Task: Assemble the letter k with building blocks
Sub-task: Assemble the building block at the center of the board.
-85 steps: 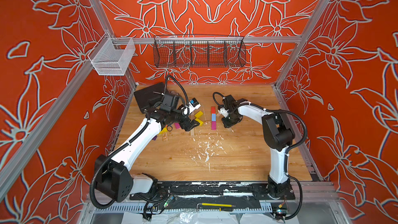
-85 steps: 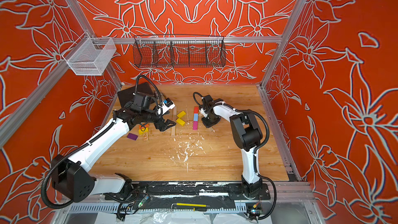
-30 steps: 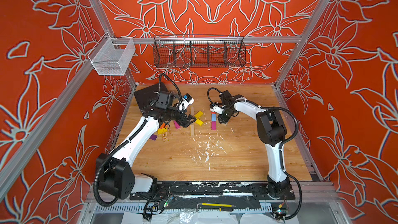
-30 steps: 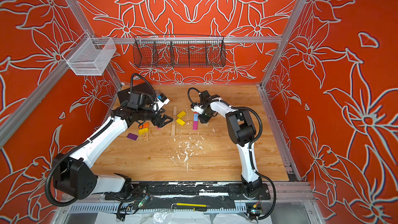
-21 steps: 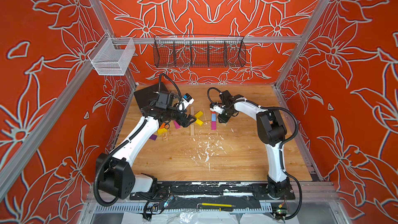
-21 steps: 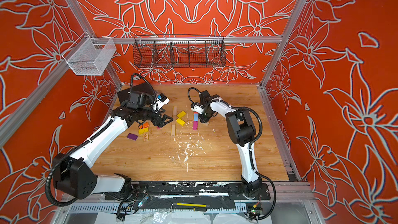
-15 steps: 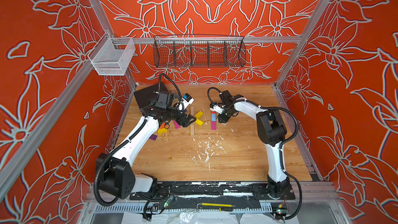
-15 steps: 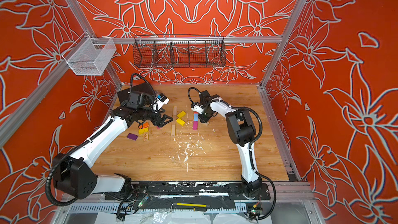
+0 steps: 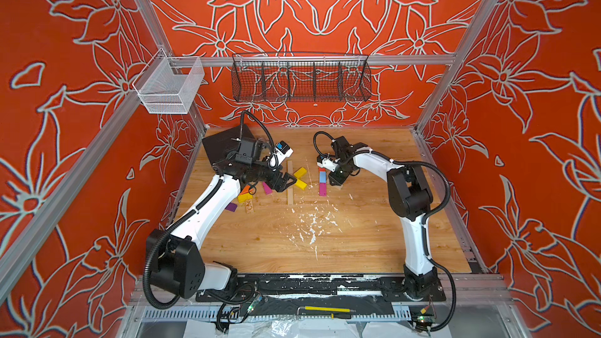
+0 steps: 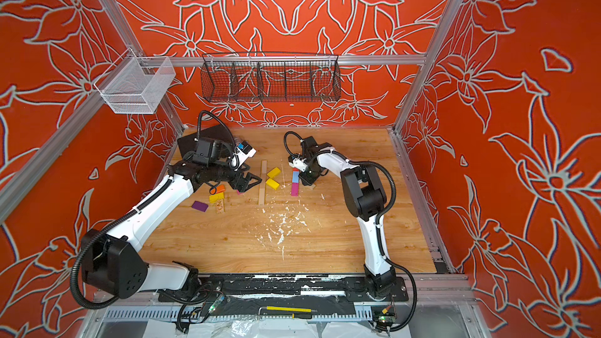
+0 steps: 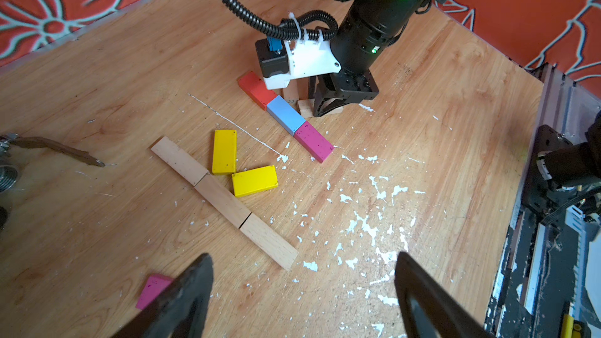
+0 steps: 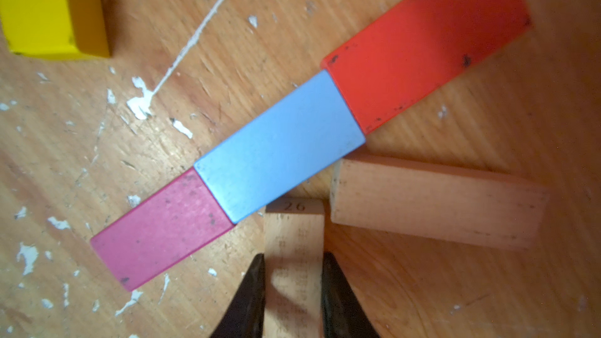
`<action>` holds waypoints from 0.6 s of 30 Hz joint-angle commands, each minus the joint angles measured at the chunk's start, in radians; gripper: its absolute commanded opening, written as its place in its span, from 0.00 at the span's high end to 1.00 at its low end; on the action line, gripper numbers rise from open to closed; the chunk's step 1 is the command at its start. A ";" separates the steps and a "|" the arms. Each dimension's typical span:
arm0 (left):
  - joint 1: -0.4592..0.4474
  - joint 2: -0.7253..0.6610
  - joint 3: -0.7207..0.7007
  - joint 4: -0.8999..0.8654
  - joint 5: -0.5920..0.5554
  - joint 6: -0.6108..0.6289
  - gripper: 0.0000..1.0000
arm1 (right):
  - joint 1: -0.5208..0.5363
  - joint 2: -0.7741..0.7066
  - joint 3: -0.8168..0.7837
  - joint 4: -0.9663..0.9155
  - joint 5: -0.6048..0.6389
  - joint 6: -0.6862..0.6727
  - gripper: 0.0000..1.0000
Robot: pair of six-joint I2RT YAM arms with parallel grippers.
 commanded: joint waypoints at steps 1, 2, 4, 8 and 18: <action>0.010 0.006 0.025 0.007 0.022 0.007 0.15 | 0.000 0.030 0.024 -0.020 -0.015 0.004 0.71; 0.010 0.008 0.024 0.007 0.022 0.006 0.15 | 0.000 0.031 0.025 -0.021 -0.017 0.006 0.71; 0.010 0.008 0.024 0.007 0.023 0.006 0.15 | 0.001 0.030 0.026 -0.018 -0.020 0.007 0.71; 0.011 0.010 0.024 0.007 0.025 0.005 0.15 | 0.001 0.027 0.026 -0.016 -0.023 0.009 0.69; 0.014 0.011 0.027 0.006 0.025 0.000 0.15 | 0.000 0.000 0.018 0.000 -0.015 0.013 0.56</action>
